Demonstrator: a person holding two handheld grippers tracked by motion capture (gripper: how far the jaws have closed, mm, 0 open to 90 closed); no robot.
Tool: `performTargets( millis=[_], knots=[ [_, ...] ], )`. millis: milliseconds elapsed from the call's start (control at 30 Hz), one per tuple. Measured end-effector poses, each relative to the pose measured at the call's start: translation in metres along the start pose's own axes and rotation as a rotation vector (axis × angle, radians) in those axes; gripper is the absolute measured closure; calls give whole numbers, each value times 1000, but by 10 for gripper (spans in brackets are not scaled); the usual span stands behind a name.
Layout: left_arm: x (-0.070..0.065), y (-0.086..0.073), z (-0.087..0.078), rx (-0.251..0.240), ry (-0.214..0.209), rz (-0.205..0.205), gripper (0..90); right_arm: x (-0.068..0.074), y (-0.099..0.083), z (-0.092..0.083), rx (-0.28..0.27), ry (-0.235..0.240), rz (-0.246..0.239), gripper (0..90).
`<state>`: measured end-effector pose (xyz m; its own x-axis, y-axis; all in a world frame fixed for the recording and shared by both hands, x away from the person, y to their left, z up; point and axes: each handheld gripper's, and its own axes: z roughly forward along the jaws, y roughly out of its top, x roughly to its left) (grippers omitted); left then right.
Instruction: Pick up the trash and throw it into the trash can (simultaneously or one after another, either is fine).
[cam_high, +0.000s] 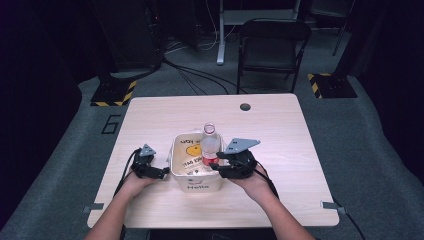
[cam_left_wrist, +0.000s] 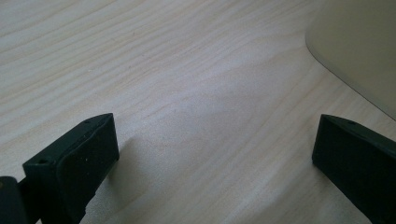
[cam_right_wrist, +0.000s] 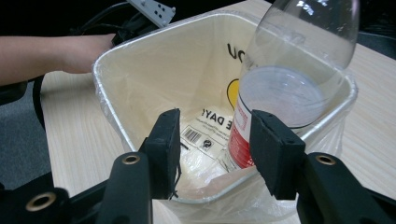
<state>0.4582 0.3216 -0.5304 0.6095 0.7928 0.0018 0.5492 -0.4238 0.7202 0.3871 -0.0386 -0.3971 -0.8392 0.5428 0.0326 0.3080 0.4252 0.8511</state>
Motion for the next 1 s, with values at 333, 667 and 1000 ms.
performTargets(
  millis=[333, 667, 1000],
  knots=[
    [0, 0, 0, 4, 1, -2, 1, 4, -7, -15, -58, -33, -14, 486],
    [-3, -4, -5, 14, -5, 3, 2, -10, -13, -45, -116, -112, -5, 441],
    [-3, -4, -5, 9, -4, 2, 2, -48, -31, -81, -160, -209, 106, 416]
  ],
)
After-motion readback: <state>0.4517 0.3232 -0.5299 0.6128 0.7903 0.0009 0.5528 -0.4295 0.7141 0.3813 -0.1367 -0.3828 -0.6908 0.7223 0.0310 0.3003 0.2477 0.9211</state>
